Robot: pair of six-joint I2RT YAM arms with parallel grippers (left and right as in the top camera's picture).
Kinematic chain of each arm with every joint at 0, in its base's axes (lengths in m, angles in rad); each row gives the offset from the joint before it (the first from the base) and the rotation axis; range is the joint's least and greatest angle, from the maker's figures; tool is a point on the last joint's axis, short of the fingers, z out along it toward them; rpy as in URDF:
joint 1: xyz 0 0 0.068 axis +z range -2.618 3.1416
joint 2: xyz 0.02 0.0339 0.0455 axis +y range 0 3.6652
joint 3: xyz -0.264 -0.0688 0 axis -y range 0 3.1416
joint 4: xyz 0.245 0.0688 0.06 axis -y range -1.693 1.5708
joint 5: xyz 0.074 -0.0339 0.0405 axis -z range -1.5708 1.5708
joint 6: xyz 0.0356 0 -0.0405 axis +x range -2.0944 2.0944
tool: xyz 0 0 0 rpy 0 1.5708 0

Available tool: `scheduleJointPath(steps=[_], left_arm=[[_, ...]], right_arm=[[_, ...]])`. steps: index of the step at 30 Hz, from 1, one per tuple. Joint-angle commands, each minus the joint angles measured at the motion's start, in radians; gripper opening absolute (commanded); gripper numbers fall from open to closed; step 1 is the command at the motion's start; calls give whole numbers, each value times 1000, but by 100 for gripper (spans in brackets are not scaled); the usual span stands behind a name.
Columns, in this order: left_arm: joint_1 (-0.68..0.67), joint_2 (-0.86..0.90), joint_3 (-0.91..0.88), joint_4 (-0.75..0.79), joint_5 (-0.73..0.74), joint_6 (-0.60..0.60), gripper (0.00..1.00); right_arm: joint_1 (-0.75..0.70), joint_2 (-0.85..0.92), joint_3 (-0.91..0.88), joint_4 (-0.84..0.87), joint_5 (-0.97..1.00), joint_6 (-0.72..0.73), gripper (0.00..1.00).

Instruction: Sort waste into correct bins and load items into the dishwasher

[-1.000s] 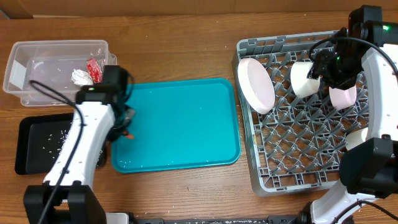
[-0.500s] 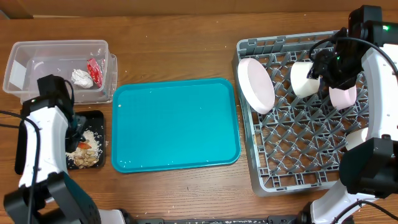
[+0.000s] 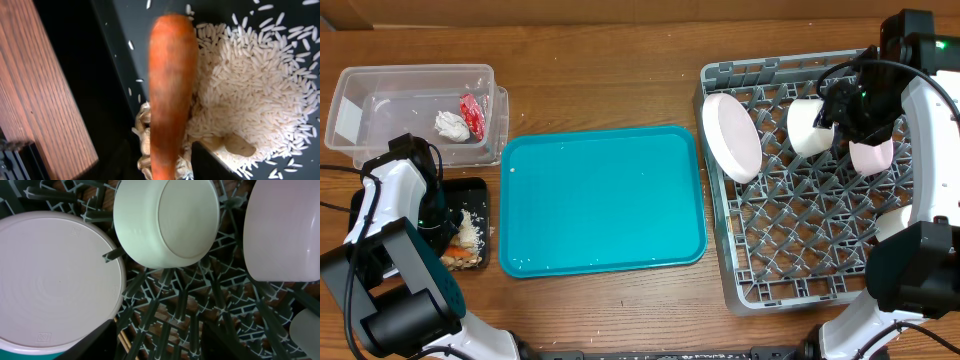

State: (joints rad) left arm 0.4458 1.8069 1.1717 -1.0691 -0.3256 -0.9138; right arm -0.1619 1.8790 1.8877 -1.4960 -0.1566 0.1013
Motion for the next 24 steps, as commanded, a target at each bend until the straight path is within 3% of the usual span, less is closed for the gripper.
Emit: scheduleJointPath(steps=[1, 4, 10, 15, 17, 19, 21, 22, 24], left_arm=[[4, 8, 22, -4, -2, 23, 61], [5, 4, 68, -13, 59, 112, 79], [-2, -38, 218, -123, 108, 150, 81], [-76, -123, 341, -161, 187, 245, 81], [-124, -159, 371, -159, 224, 304, 82], [-206, -197, 395, -158, 314, 441, 84], [-266, -213, 396, -169, 377, 556, 89], [-299, -216, 396, -195, 398, 613, 100], [-353, -215, 395, -259, 397, 638, 100]], right_arm=[[3, -6, 31, 2, -1, 4, 57], [3, -6, 31, 2, -1, 3, 57], [5, -6, 32, 15, -2, -7, 63], [49, -6, 42, 56, -117, -118, 64], [76, -6, 46, 68, -164, -161, 70], [122, -6, 45, 71, -185, -181, 77], [150, -6, 45, 60, -184, -182, 79], [164, -6, 45, 48, -174, -181, 78], [180, -6, 45, 10, -140, -179, 78]])
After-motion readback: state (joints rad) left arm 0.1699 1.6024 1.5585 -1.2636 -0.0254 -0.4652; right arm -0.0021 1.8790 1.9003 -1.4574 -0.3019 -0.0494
